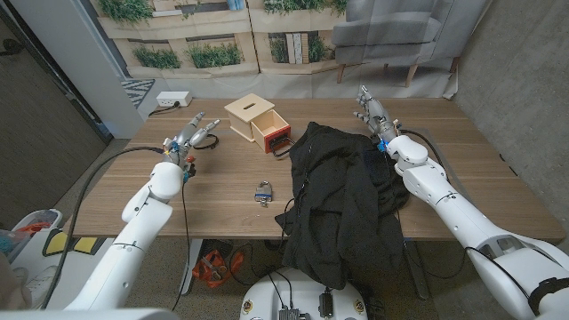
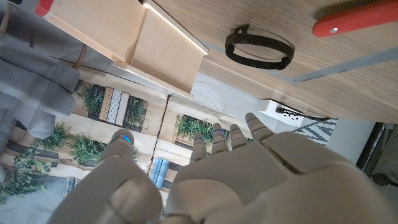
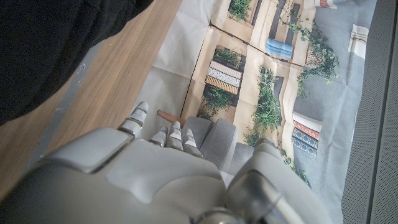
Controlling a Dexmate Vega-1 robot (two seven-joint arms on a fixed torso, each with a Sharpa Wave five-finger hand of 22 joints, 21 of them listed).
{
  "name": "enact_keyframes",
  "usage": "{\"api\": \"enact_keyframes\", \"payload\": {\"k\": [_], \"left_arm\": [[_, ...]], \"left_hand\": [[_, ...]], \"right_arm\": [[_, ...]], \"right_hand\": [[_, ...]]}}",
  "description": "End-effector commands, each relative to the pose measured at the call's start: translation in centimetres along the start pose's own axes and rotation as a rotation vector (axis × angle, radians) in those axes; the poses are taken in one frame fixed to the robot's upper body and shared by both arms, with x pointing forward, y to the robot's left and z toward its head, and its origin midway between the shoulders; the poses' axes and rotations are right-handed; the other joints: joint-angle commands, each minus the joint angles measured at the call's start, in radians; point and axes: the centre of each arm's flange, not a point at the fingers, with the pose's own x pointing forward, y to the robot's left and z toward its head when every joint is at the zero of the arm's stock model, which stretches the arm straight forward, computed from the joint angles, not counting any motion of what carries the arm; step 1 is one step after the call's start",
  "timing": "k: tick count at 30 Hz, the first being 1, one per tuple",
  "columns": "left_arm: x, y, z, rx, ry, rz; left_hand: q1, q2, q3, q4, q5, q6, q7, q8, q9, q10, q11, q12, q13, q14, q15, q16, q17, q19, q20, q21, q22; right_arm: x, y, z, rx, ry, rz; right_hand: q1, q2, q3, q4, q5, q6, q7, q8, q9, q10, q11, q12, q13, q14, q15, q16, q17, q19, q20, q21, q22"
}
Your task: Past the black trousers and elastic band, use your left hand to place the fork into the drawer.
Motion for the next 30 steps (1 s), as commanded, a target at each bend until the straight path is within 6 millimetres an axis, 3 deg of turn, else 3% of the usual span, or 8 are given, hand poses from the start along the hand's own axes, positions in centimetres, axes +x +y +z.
{"api": "enact_keyframes", "payload": {"k": [1,6,7,12,18,25,28,30], "left_arm": [[-0.7,0.4,0.0,0.071,0.027,0.022],[-1.0,0.7,0.0,0.091,0.036,0.049],[-1.2,0.8,0.0,0.109,0.045,0.068],[-1.6,0.9,0.0,0.114,0.071,0.1],[-2.0,0.7,0.0,0.123,0.098,0.134],[-2.3,0.7,0.0,0.125,0.128,0.156],[-2.4,0.6,0.0,0.119,0.134,0.167],[-2.6,0.5,0.0,0.122,0.14,0.173]], "left_hand": [[0.025,0.0,0.007,-0.019,0.001,-0.007,-0.003,0.013,0.006,0.012,-0.016,0.011,0.006,0.003,0.01,0.006,0.002,-0.001,0.019,-0.001,0.002],[0.037,-0.007,0.008,-0.029,0.001,-0.005,-0.001,0.015,0.006,0.023,-0.02,0.017,0.008,0.018,0.01,0.012,0.003,0.005,0.023,0.003,0.002],[0.039,-0.03,-0.002,-0.037,0.0,0.001,0.002,0.018,0.007,0.033,-0.026,0.022,0.011,0.028,0.011,0.016,0.004,0.011,0.028,0.005,0.002],[0.06,-0.075,-0.017,-0.052,0.006,0.016,0.004,0.025,0.007,0.073,-0.053,0.039,0.017,0.076,0.004,0.031,0.007,0.031,0.037,0.011,0.003],[0.091,-0.12,-0.033,-0.051,0.02,0.043,0.001,0.032,0.008,0.14,-0.087,0.068,0.028,0.152,-0.025,0.049,0.011,0.064,0.046,0.018,0.004],[0.105,-0.12,-0.032,-0.049,0.024,0.055,-0.006,0.034,0.008,0.16,-0.097,0.077,0.033,0.155,-0.02,0.047,0.012,0.073,0.047,0.019,0.005],[0.149,-0.083,-0.011,-0.048,0.03,0.06,-0.006,0.034,0.008,0.183,-0.104,0.085,0.038,0.156,-0.013,0.045,0.013,0.079,0.054,0.018,0.005],[0.199,-0.039,0.017,-0.051,0.031,0.058,-0.002,0.033,0.008,0.201,-0.108,0.09,0.044,0.162,-0.01,0.045,0.014,0.085,0.059,0.017,0.005]], "right_arm": [[0.0,-0.2,0.0,-0.005,-0.011,-0.011],[-0.2,-0.2,-0.1,-0.003,-0.012,-0.015],[-0.3,-0.2,-0.1,-0.001,-0.012,-0.018],[-0.6,-0.3,-0.1,-0.006,-0.013,-0.023],[-0.9,-0.4,-0.1,-0.009,-0.013,-0.029],[-1.1,-0.5,-0.1,-0.015,-0.013,-0.031],[-1.1,-0.6,-0.1,-0.013,-0.012,-0.033],[-1.2,-0.6,-0.2,-0.016,-0.012,-0.032]], "right_hand": [[0.003,0.004,0.004,-0.008,-0.005,0.002,0.002,0.002,0.002,0.002,0.0,-0.001,0.004,-0.004,-0.004,0.007,0.002,0.004,-0.007,0.004,0.006],[0.003,0.004,0.004,-0.008,-0.005,0.002,0.002,0.002,0.002,0.001,0.001,-0.001,0.004,-0.004,-0.004,0.007,0.002,0.004,-0.007,0.004,0.006],[0.003,0.004,0.004,-0.009,-0.005,0.003,0.002,0.002,0.002,0.002,-0.001,-0.001,0.004,-0.004,-0.004,0.007,0.002,0.004,-0.006,0.004,0.006],[0.002,0.005,0.004,-0.009,-0.005,0.004,0.001,0.002,0.002,0.002,0.0,-0.001,0.004,-0.004,-0.005,0.007,0.002,0.004,-0.007,0.004,0.006],[0.003,0.005,0.004,-0.01,-0.005,0.005,0.001,0.003,0.002,0.002,0.0,-0.001,0.004,-0.005,-0.005,0.006,0.002,0.004,-0.006,0.004,0.006],[0.003,0.006,0.004,-0.011,-0.005,0.005,0.0,0.002,0.002,0.002,-0.001,-0.001,0.004,-0.004,-0.004,0.007,0.002,0.004,-0.007,0.004,0.006],[0.003,0.006,0.004,-0.012,-0.005,0.005,-0.001,0.003,0.002,0.002,0.0,-0.001,0.004,-0.004,-0.005,0.007,0.002,0.004,-0.007,0.004,0.006],[0.003,0.006,0.003,-0.012,-0.005,0.005,0.0,0.002,0.002,0.002,0.003,-0.001,0.004,-0.005,-0.005,0.006,0.002,0.004,-0.007,0.004,0.006]]}}
